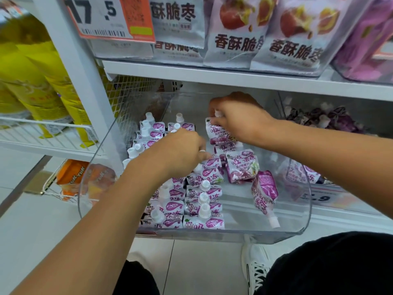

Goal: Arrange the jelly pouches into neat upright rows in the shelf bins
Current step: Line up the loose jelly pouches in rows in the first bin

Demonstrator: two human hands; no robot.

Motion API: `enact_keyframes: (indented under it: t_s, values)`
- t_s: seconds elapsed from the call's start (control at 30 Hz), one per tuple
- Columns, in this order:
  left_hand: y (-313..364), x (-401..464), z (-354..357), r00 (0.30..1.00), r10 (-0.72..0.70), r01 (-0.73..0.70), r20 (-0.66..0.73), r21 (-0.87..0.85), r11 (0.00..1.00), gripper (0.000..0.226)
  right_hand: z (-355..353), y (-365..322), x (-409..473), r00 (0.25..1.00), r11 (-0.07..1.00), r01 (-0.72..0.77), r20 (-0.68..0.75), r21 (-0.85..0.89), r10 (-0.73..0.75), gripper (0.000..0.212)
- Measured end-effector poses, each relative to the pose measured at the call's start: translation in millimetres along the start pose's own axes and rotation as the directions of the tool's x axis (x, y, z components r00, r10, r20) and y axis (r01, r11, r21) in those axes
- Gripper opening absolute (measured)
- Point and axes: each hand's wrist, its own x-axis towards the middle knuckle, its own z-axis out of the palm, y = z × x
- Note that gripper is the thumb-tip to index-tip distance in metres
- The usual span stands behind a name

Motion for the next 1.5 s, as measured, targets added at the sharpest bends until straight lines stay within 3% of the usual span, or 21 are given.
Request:
enact_keyframes:
  t_s: [0.1, 0.23, 0.37, 0.47, 0.53, 0.6, 0.67, 0.7, 0.77, 0.87, 0.97, 1.13, 1.23, 1.37, 1.43, 1.5]
  values:
    - [-1, -1, 3, 0.997, -0.051, 0.052, -0.052, 0.006, 0.999, 0.038, 5, -4, -2, 0.992, 0.977, -0.051, 0.120, 0.209, 0.026, 0.014]
    - [3, -2, 6, 0.967, -0.179, 0.179, -0.184, -0.019, 0.984, 0.042, 8, -14, 4, 0.945, 0.863, -0.184, 0.326, 0.470, 0.024, 0.010]
    - [7, -7, 9, 0.924, -0.274, 0.250, -0.266, -0.124, 0.960, 0.034, 15, -11, 7, 0.743, 0.747, -0.390, 0.664, 0.539, -0.091, 0.023]
    - [2, -6, 4, 0.904, -0.282, 0.235, -0.322, -0.179, 0.956, 0.048, 22, -3, 5, 0.656, 0.696, -0.473, 0.743, 0.540, -0.130, 0.037]
    - [0, -2, 2, 0.939, -0.234, 0.192, -0.252, -0.180, 0.965, 0.048, 23, -2, 3, 0.632, 0.720, -0.468, 0.764, 0.512, -0.133, 0.047]
    - [2, 1, 4, 0.976, -0.180, 0.166, -0.125, -0.113, 0.980, 0.036, 15, -2, 0, 0.647, 0.826, -0.359, 0.753, 0.435, -0.115, 0.058]
    - [7, 3, 8, 0.981, -0.172, 0.171, -0.088, -0.022, 0.985, 0.031, -2, -2, -4, 0.706, 0.981, -0.095, 0.706, 0.169, -0.053, 0.060]
    - [8, 4, 9, 0.979, -0.177, 0.179, -0.098, 0.010, 0.984, 0.030, -11, -2, -8, 0.725, 1.000, 0.028, 0.688, 0.012, -0.029, 0.061]
    - [11, 4, 9, 0.975, -0.193, 0.196, -0.109, 0.020, 0.980, 0.027, -20, -7, -18, 0.696, 0.982, 0.109, 0.718, -0.152, 0.034, 0.070]
    - [12, 8, 9, 0.971, -0.214, 0.212, -0.106, -0.025, 0.977, 0.025, -15, -17, -35, 0.608, 0.995, 0.028, 0.792, -0.095, 0.059, 0.087]
    - [16, 11, 11, 0.964, -0.244, 0.235, -0.108, -0.093, 0.968, 0.022, -3, -19, -37, 0.666, 0.995, -0.013, 0.741, -0.102, 0.085, 0.084]
    - [17, 15, 12, 0.945, -0.303, 0.276, -0.127, -0.191, 0.942, 0.019, 7, -5, -31, 0.722, 0.998, -0.061, 0.690, -0.016, 0.056, 0.026]
    - [17, 18, 14, 0.946, -0.291, 0.265, -0.145, -0.176, 0.948, 0.020, 10, -1, -34, 0.675, 0.970, -0.221, 0.734, 0.098, 0.079, 0.031]
    - [19, 21, 14, 0.939, -0.303, 0.285, -0.163, -0.121, 0.951, 0.021, 12, -7, -29, 0.609, 0.925, -0.367, 0.778, 0.101, 0.156, 0.049]
    - [17, 21, 14, 0.938, -0.301, 0.283, -0.169, -0.124, 0.951, 0.018, 13, -11, -26, 0.594, 0.950, -0.307, 0.790, 0.050, 0.151, 0.044]
    - [15, 19, 15, 0.941, -0.289, 0.269, -0.175, -0.131, 0.954, 0.016, 8, -13, -27, 0.641, 0.986, -0.150, 0.753, -0.068, 0.149, 0.033]
